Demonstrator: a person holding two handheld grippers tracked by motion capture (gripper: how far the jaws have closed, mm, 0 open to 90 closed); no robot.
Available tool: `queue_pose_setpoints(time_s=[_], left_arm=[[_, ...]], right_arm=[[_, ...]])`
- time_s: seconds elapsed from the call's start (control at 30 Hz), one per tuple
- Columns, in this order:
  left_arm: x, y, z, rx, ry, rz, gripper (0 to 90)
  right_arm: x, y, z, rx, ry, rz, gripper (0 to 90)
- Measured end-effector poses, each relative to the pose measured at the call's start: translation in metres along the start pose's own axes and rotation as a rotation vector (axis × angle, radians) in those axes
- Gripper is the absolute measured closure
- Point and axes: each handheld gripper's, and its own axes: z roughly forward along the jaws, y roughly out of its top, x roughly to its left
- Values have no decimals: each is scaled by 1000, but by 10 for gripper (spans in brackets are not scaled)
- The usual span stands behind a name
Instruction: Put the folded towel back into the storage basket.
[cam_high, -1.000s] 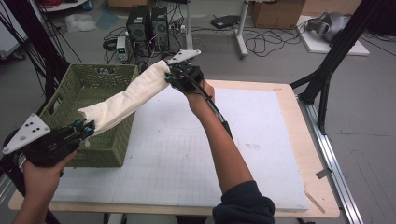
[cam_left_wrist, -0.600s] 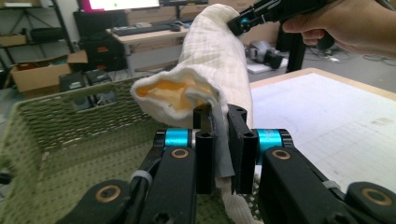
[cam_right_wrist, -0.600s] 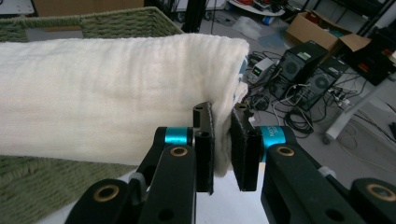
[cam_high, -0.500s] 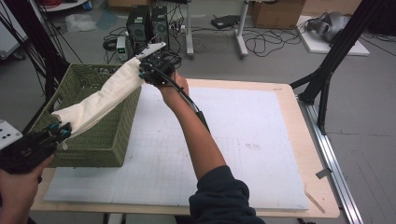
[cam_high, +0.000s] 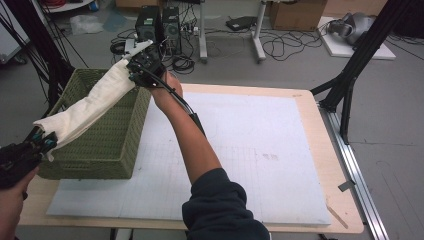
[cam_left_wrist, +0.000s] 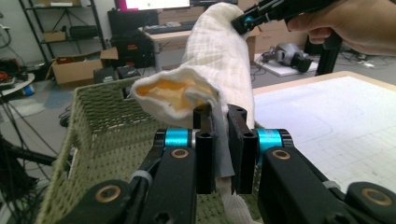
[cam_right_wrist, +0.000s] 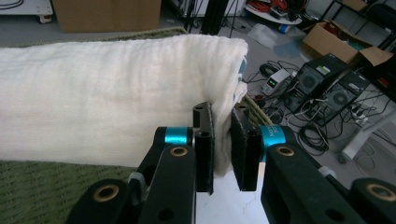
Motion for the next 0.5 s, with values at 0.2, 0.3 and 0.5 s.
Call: queue_pose_setpoints(time_s=[0.2, 0.3, 0.5], left_arm=[[5, -2, -2, 8, 21, 5, 825], [9, -4, -3, 14, 31, 2, 825], [17, -9, -2, 26, 56, -2, 825]], right_arm=[[4, 4, 14, 4, 7, 0, 813], [7, 4, 22, 14, 11, -1, 813], [12, 5, 37, 20, 17, -3, 813]])
